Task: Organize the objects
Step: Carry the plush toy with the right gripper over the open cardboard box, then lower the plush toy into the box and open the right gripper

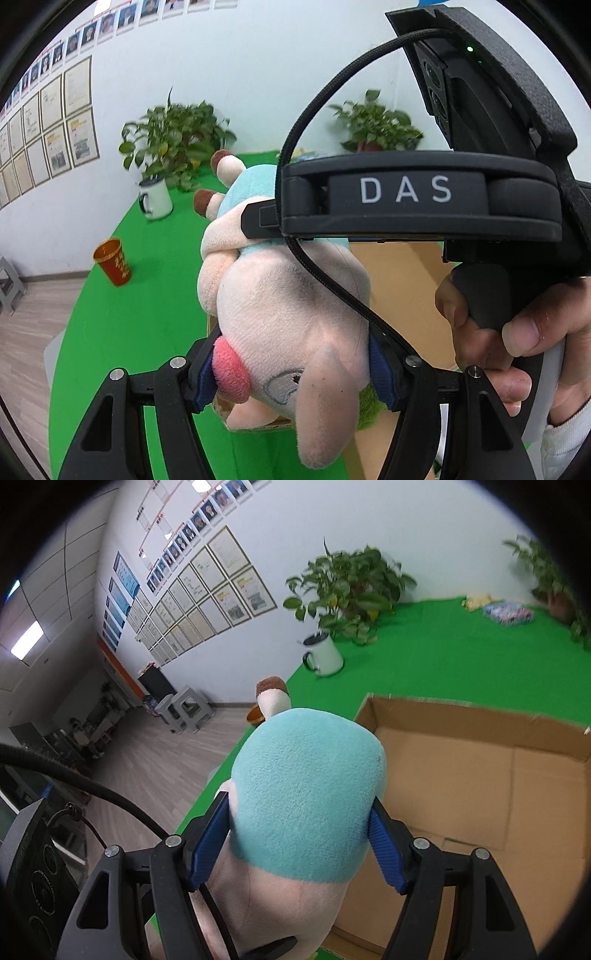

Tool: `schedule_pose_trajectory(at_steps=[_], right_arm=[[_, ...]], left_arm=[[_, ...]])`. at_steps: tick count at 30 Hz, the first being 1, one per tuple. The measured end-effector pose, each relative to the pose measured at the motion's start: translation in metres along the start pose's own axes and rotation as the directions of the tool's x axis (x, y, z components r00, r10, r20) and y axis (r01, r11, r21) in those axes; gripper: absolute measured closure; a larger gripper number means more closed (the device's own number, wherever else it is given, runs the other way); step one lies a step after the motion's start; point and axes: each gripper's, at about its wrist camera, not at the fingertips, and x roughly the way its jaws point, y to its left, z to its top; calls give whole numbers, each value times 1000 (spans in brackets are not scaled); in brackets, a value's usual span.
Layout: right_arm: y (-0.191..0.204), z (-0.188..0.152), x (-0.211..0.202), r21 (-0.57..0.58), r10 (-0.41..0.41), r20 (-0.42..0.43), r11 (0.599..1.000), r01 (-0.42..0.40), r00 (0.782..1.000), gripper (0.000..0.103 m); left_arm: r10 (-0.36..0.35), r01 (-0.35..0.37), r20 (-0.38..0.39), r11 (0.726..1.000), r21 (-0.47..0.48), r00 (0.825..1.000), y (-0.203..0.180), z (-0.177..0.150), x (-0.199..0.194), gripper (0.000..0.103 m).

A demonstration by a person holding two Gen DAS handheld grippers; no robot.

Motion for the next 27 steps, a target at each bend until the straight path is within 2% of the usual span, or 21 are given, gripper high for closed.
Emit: schedule_pose_trajectory(at_steps=[6, 8, 16, 18, 23, 27], right_arm=[[-31, -11, 37, 52, 41, -53, 998, -38, 998, 33], [-39, -13, 46, 71, 56, -63, 996, -52, 996, 33], [-79, -35, 100, 202, 99, -129, 977, -72, 987, 33], [-83, -39, 105, 239, 119, -131, 967, -86, 984, 33], [-80, -38, 103, 234, 114, -137, 969, -79, 984, 32], [-73, -42, 102, 221, 55, -123, 975, -26, 991, 26]], left_arm=[[15, -17, -88, 1000, -21, 996, 10, -14, 47, 39], [17, -20, -109, 999, -25, 994, 34, -29, 70, 39], [20, -31, -219, 999, -44, 975, 58, -75, 132, 37], [16, -29, -233, 998, -53, 972, 62, -81, 139, 34], [18, -29, -192, 998, -54, 981, 68, -92, 123, 29], [-1, -12, -155, 997, -82, 988, 82, -97, 105, 31]])
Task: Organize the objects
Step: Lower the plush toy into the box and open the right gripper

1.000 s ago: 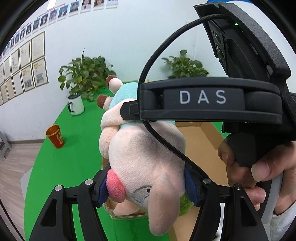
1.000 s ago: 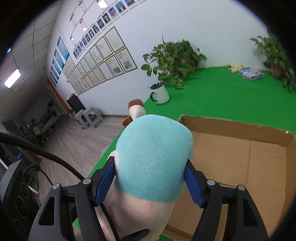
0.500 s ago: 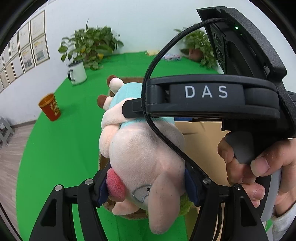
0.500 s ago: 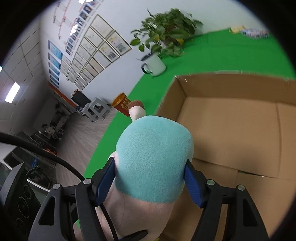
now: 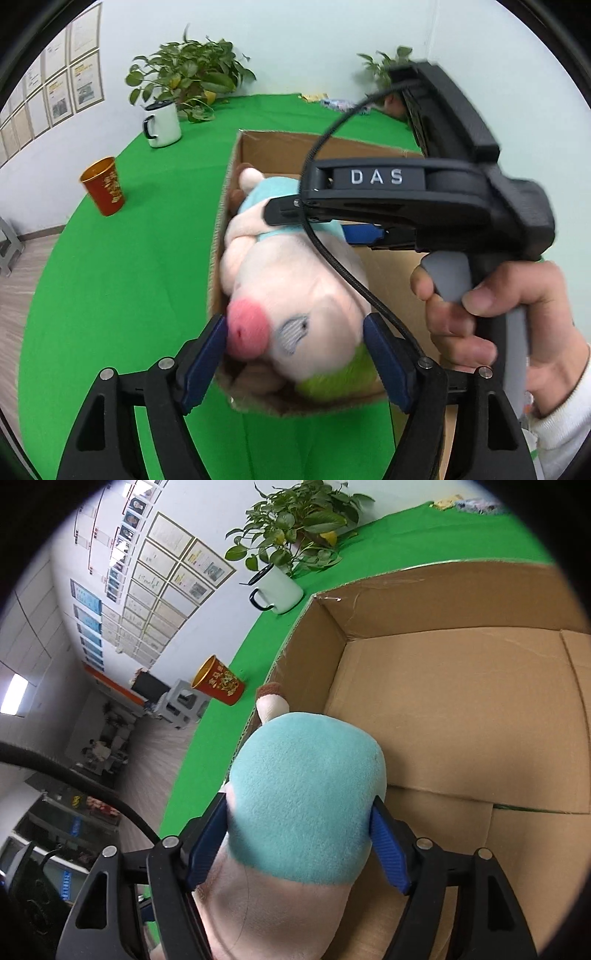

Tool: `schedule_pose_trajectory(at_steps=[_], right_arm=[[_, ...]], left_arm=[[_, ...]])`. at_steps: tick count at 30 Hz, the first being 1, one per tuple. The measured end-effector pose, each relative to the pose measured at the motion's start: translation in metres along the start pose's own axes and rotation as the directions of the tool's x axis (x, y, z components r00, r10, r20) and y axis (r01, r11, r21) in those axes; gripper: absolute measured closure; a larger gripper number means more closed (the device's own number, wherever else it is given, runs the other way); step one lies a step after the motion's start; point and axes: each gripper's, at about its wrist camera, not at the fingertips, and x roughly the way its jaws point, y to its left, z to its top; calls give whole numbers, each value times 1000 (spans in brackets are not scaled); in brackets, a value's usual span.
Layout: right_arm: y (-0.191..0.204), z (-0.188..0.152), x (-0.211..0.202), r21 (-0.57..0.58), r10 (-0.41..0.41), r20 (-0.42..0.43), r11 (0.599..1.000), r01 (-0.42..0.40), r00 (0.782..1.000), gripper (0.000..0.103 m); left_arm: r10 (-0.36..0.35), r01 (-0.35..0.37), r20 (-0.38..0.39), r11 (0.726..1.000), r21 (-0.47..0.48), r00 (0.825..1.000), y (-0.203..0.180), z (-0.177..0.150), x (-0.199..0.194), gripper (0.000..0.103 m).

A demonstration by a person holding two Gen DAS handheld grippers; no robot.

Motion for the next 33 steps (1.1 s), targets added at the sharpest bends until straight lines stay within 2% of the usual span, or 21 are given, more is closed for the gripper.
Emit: schedule_pose_trajectory(at_steps=[2, 5, 9, 11, 12, 14, 15, 16, 17, 18, 21, 25, 27, 29, 30, 31, 33], right_arm=[[5, -3, -1, -1, -27, -2, 1000, 27, 1000, 23], [11, -4, -10, 13, -60, -15, 998, 60, 998, 20], [17, -4, -43, 38, 30, 31, 999, -31, 999, 20], [20, -9, -51, 40, 24, 31, 999, -25, 999, 20], [21, -14, -51, 34, -4, 12, 999, 3, 1000, 20], [24, -24, -42, 19, -65, -33, 998, 66, 997, 22], [24, -31, -31, 13, -98, -72, 995, 99, 993, 31], [24, -34, -26, 16, -106, -89, 994, 107, 990, 37], [24, -38, -22, 29, -96, -92, 995, 99, 991, 37], [24, -41, -19, 49, -82, -78, 995, 86, 994, 39], [29, -43, -20, 51, -102, -53, 993, 104, 993, 41], [26, -46, -23, 63, -98, -29, 993, 99, 995, 37], [27, -51, -34, 51, -128, -8, 990, 128, 992, 37], [35, -56, -48, 11, -178, 34, 984, 178, 983, 33], [40, -63, -63, -13, -212, 80, 977, 214, 974, 24], [42, -69, -72, -19, -222, 105, 974, 225, 969, 19], [47, -86, -97, -37, -247, 155, 966, 256, 956, 18]], left_arm=[[-30, 30, 11, 1000, -10, 999, 2, -3, -11, 31], [5, -4, 12, 999, -37, 1000, 11, -7, -20, 31], [-43, 46, 26, 992, -119, 999, 33, -12, -29, 34], [-49, 52, 22, 990, -130, 999, 39, -14, -29, 40], [-64, 65, 14, 989, -133, 998, 42, -14, -27, 43], [-66, 66, 11, 990, -125, 998, 41, -17, -27, 47], [-71, 72, 8, 989, -126, 997, 43, -18, -26, 50], [-83, 83, 4, 987, -135, 997, 43, -19, -24, 52], [-97, 95, -6, 984, -148, 995, 42, -22, -24, 59], [-103, 99, -16, 983, -155, 995, 43, -23, -20, 63], [-113, 109, -10, 981, -159, 994, 45, -26, -21, 68], [-97, 93, -17, 983, -158, 995, 43, -24, -20, 70], [-98, 94, -20, 982, -163, 995, 41, -25, -21, 71], [-89, 84, -23, 985, -153, 996, 37, -27, -24, 71], [-80, 76, -23, 987, -141, 997, 35, -28, -25, 72], [-77, 73, -23, 988, -137, 997, 34, -29, -26, 72], [-78, 74, -24, 988, -136, 997, 34, -31, -29, 72]])
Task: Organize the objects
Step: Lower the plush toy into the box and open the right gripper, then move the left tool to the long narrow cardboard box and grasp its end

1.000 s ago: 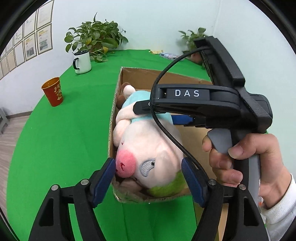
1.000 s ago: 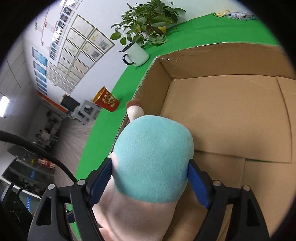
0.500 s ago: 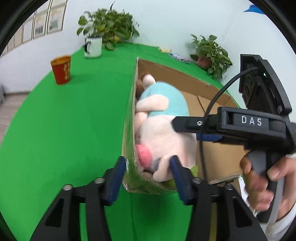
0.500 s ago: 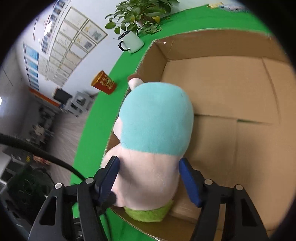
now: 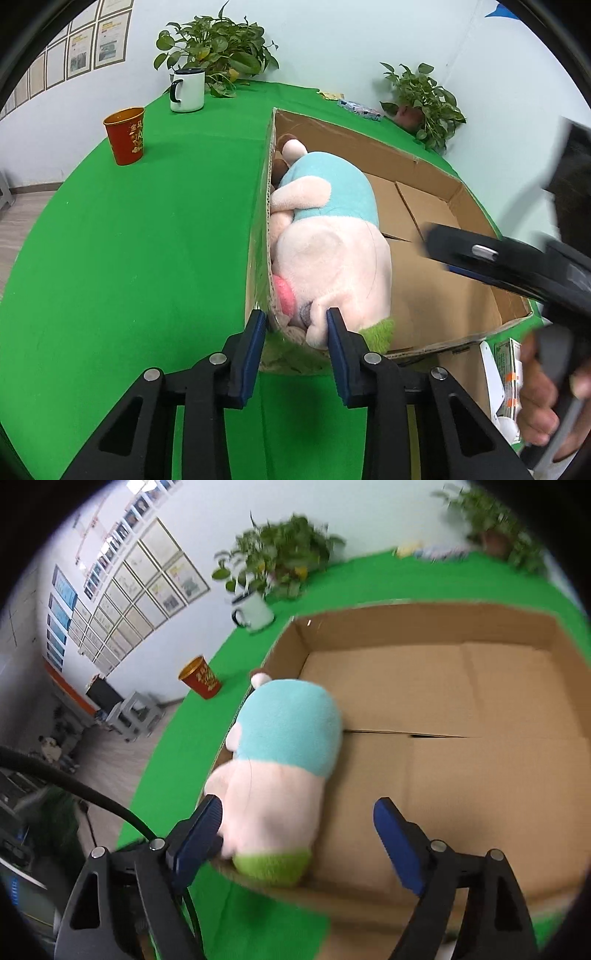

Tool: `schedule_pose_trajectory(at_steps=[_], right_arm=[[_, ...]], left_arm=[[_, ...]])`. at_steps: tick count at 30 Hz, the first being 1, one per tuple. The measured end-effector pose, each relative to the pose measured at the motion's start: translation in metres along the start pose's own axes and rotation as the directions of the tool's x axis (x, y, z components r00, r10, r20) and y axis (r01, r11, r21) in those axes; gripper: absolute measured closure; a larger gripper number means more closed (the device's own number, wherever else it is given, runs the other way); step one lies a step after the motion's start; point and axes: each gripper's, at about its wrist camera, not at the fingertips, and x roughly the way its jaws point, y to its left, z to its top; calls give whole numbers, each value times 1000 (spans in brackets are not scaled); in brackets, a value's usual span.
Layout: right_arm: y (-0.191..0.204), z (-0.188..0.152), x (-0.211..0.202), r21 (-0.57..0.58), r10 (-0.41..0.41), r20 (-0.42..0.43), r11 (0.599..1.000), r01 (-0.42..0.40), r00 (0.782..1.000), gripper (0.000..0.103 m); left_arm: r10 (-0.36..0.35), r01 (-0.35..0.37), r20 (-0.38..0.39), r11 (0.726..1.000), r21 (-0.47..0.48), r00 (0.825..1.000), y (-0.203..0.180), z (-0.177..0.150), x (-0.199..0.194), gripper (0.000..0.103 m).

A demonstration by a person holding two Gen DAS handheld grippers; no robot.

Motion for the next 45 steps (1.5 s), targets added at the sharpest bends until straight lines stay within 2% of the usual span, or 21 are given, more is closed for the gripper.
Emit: schedule_pose_trajectory(at_steps=[5, 7, 10, 12, 14, 15, 20, 22, 23, 24, 27, 29, 30, 34, 37, 41, 45], right_arm=[[6, -38, -47, -57, -76, 107, 995, 83, 991, 16], [9, -56, -62, -67, -140, 151, 986, 152, 978, 16], [7, -80, -78, -56, -201, 199, 975, 216, 959, 16], [4, -96, -89, -29, -252, 224, 964, 265, 941, 16], [-1, -105, -95, -3, -294, 245, 953, 303, 924, 16], [-3, -115, -103, 2, -303, 264, 950, 314, 916, 16], [-2, -138, -127, -31, -305, 334, 942, 334, 892, 20], [-3, -144, -132, -46, -314, 348, 935, 351, 883, 36], [-4, -147, -134, -49, -321, 349, 932, 360, 880, 40], [-6, -150, -136, -52, -323, 349, 931, 362, 880, 45], [-11, -156, -139, -63, -313, 345, 933, 355, 885, 46], [-10, -159, -140, -88, -301, 344, 932, 350, 889, 35], [-9, -160, -140, -97, -299, 351, 931, 352, 888, 20], [-4, -163, -139, -131, -288, 360, 926, 354, 887, 17], [-7, -165, -133, -144, -234, 318, 946, 290, 919, 17], [-5, -176, -126, -175, -220, 262, 947, 271, 939, 17], [0, -200, -125, -193, -93, 155, 974, 122, 984, 17]], left_arm=[[19, -20, 18, 999, 34, 1000, -5, -4, -8, 70], [53, -56, 48, 997, 55, 997, -10, -8, -17, 67], [101, -117, 158, 989, 95, 982, -25, -20, -47, 50], [130, -160, 242, 981, 107, 961, -39, -33, -69, 16], [137, -185, 352, 977, 106, 926, -58, -52, -95, 0], [120, -178, 389, 977, 117, 913, -68, -63, -106, 1], [56, -151, 439, 971, 185, 897, -113, -102, -131, 1], [39, -139, 447, 972, 192, 894, -128, -113, -137, 1], [28, -128, 448, 973, 193, 894, -133, -117, -140, 1], [12, -111, 447, 975, 195, 894, -138, -121, -143, 1], [-4, -91, 446, 977, 192, 895, -145, -129, -149, 1], [-4, -91, 440, 977, 194, 898, -148, -133, -150, 1], [-5, -90, 438, 976, 196, 899, -149, -135, -152, 1], [-6, -80, 428, 980, 184, 904, -149, -140, -157, 1], [-7, -71, 414, 982, 173, 910, -145, -141, -156, 1], [-10, -54, 385, 986, 156, 923, -137, -143, -150, 1], [-58, 16, 323, 991, 130, 945, -120, -149, -139, 1]])
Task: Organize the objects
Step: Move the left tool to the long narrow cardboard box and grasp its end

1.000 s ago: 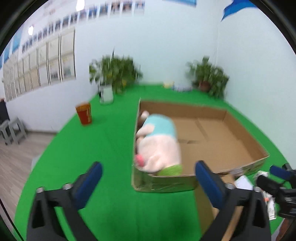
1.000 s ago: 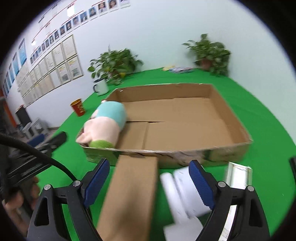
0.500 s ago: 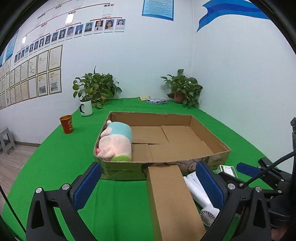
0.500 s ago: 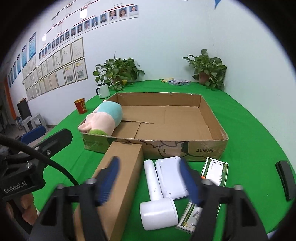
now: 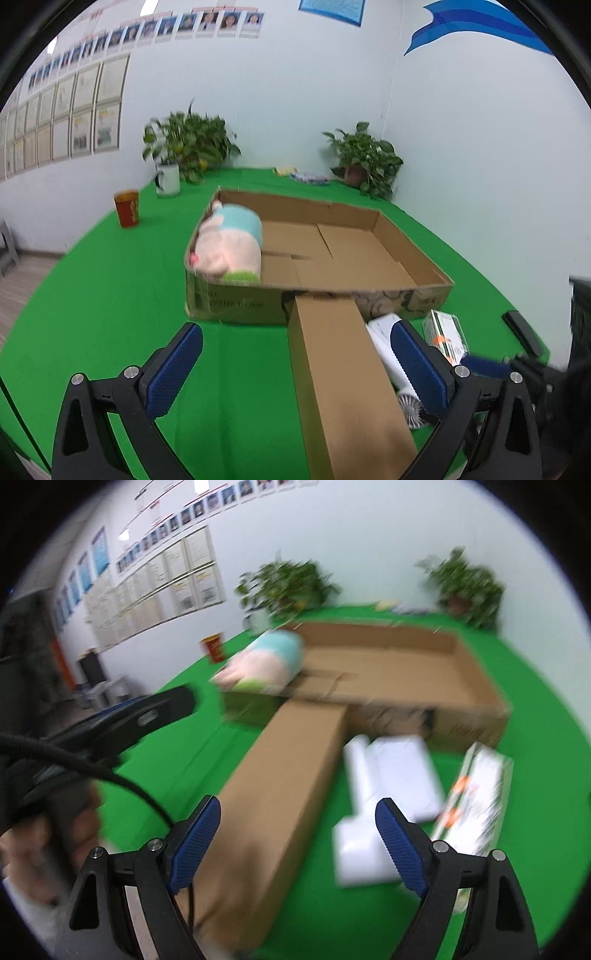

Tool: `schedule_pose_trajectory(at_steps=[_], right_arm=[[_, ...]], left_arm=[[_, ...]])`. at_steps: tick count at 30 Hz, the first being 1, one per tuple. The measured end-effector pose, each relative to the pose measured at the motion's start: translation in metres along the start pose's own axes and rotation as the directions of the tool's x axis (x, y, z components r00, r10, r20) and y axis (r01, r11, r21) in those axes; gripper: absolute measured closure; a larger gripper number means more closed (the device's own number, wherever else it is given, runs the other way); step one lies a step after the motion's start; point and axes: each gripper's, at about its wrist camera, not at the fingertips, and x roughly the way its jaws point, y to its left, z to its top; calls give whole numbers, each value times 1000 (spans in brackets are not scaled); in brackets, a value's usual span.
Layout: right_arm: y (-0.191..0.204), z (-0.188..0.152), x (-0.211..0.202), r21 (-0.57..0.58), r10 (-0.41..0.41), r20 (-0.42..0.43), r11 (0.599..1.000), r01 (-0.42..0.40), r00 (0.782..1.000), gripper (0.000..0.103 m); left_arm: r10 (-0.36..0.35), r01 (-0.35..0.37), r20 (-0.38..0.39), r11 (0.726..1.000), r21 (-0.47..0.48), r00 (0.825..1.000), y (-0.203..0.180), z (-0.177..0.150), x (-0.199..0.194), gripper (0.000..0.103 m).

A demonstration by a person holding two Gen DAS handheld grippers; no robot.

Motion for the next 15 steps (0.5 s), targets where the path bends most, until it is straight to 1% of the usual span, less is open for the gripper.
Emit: schedule_pose_trajectory(at_steps=[1, 3, 5, 8, 10, 11, 13, 15], right_arm=[[6, -8, -1, 7, 56, -31, 998, -55, 998, 18], [17, -22, -4, 24, 127, -67, 992, -125, 990, 18], [27, -30, -4, 22, 144, -81, 990, -142, 986, 18], [42, -35, 1, -19, 102, -87, 994, -104, 991, 18], [50, -36, 6, -30, 91, -96, 995, -94, 991, 18], [54, -37, 7, -43, 67, -87, 997, -71, 994, 18], [64, -40, 11, -96, -22, -74, 995, 15, 997, 18], [64, -40, 15, -95, -72, -75, 993, 64, 995, 18]], left_arm=[[-4, 4, -16, 1000, -8, 1000, 3, -3, 3, 1], [-16, 14, -63, 1000, -23, 998, 9, -12, 11, 1], [-47, 42, -101, 998, -51, 994, 18, -21, 18, 1], [-104, 91, -146, 991, -94, 984, 28, -31, 28, 1], [-136, 119, -163, 987, -109, 977, 31, -34, 33, 1], [-148, 131, -169, 985, -111, 974, 32, -35, 36, 1], [-181, 162, -186, 980, -115, 966, 34, -36, 41, 1], [-208, 182, -219, 974, -135, 953, 33, -36, 51, 2]])
